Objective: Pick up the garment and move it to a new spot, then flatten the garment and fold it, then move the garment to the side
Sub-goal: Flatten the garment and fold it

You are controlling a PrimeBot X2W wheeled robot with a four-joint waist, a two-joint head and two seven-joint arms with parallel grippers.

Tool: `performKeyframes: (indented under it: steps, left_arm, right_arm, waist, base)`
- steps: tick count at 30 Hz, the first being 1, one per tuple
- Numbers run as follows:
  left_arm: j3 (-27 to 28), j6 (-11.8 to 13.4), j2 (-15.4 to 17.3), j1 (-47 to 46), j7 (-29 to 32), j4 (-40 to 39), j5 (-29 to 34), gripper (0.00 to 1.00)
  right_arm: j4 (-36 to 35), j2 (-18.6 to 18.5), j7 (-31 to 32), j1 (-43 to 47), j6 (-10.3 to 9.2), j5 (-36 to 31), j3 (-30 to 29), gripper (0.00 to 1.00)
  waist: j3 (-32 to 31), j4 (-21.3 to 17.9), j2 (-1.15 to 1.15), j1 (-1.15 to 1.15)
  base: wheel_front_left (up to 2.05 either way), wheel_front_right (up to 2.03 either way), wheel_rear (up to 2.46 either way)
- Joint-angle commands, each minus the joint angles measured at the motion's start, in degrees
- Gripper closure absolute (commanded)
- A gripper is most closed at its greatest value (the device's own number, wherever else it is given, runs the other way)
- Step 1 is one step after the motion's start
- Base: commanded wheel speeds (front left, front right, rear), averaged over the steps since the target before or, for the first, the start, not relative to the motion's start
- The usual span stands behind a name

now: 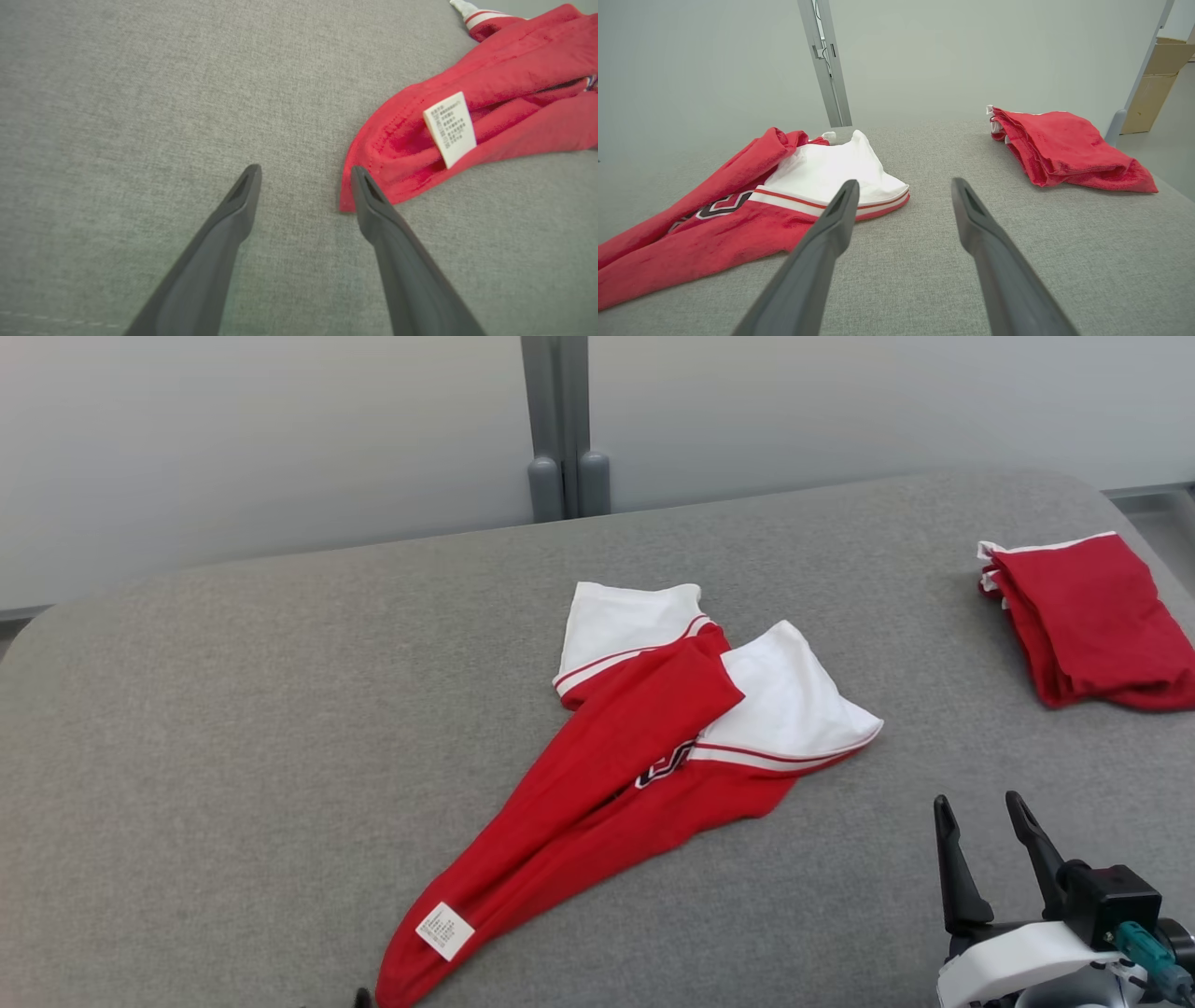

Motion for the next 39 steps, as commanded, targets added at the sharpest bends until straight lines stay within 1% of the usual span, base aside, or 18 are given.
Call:
performKeyframes:
  steps: [1, 3, 4, 8, 10, 14, 19, 22, 24, 29, 33, 39]
  left_arm:
    - [1.20, 1.46, 1.14, 1.44, -0.01, 0.41, 0.55, 0.00]
    - [3.22, 3.57, 2.05, 1.69, 0.00, -1.21, 1.70, 0.00]
    - [4.30, 4.05, 2.03, 1.48, -0.01, -2.64, 1.87, 0.00]
    - [5.04, 2.78, 2.13, -0.21, 0.00, -8.61, 4.18, 0.00]
    - [3.43, 1.55, 1.92, -2.20, -0.01, -10.99, 5.85, 0.00]
    - [-2.56, -0.74, 0.63, -8.17, 1.64, -12.54, 8.67, 0.00]
    - [-11.87, -3.08, -0.96, -18.21, 5.96, -9.03, 11.21, 0.00]
    - [-16.17, -3.61, -1.46, -23.39, 7.74, -5.16, 11.82, 0.00]
    - [-18.06, -3.58, -1.67, -27.02, 8.32, -1.88, 11.99, 0.00]
    - [-21.07, -2.37, -1.91, -33.08, 7.54, 4.44, 12.66, 0.00]
    - [-23.35, -1.20, -1.95, -36.18, 6.51, 7.92, 10.40, 0.00]
    - [-26.02, 1.31, -1.94, -39.91, 4.87, 13.36, 8.48, 0.00]
  right_arm:
    - [-0.14, 0.02, -0.14, 0.05, -0.09, 0.25, -0.19, 0.00]
    - [-0.32, 0.19, -0.14, 0.28, -0.09, 0.35, -0.39, 0.00]
    - [-0.42, 0.28, -0.14, 0.41, -0.09, 0.37, -0.48, 0.00]
    - [-0.54, 0.51, -0.14, 0.85, -0.09, 0.40, -0.30, 0.00]
    - [-0.53, 0.59, -0.14, 0.41, -0.08, 0.46, -0.15, 0.00]
    - [-0.83, 0.71, -0.14, -1.03, -0.08, 0.59, 0.24, 0.00]
    - [-1.03, 0.76, -0.14, -2.98, -0.09, 0.67, 1.41, 0.00]
    - [-1.12, 0.78, -0.14, -4.29, -0.09, 0.80, 1.68, 0.00]
    - [-1.24, 0.84, -0.14, -5.15, -0.08, 0.98, 1.90, 0.00]
    - [-1.18, 0.89, -0.14, -5.76, -0.09, 1.02, 1.88, 0.00]
    - [-1.00, 0.92, -0.14, -6.14, -0.09, 1.06, 1.81, 0.00]
    - [-0.74, 1.01, -0.14, -6.73, -0.09, 1.08, 2.30, 0.00]
  waist:
    - [-0.07, -1.50, 0.00, 0.00]
    - [-0.05, -2.54, 0.00, 0.00]
    - [-0.02, -2.92, 0.00, 0.00]
    - [0.26, -4.58, 0.00, 0.00]
    - [0.59, -5.52, 0.00, 0.00]
    - [2.06, -7.15, 0.00, 0.00]
    - [4.81, -9.21, 0.00, 0.00]
    - [6.28, -10.77, 0.00, 0.00]
    - [7.37, -11.90, 0.00, 0.00]
    - [8.98, -13.45, 0.00, 0.00]
    - [9.57, -13.94, 0.00, 0.00]
    - [9.89, -14.30, 0.00, 0.00]
  base:
    - [0.00, 0.00, 0.00]
    - [0.00, 0.00, 0.00]
    - [0.00, 0.00, 0.00]
    - [0.00, 0.00, 0.00]
    - [0.00, 0.00, 0.00]
    - [0.00, 0.00, 0.00]
    - [0.00, 0.00, 0.00]
    - [0.00, 0.00, 0.00]
    - [0.00, 0.00, 0.00]
    - [0.00, 0.00, 0.00]
    - [0.00, 0.00, 0.00]
    - [0.00, 0.00, 0.00]
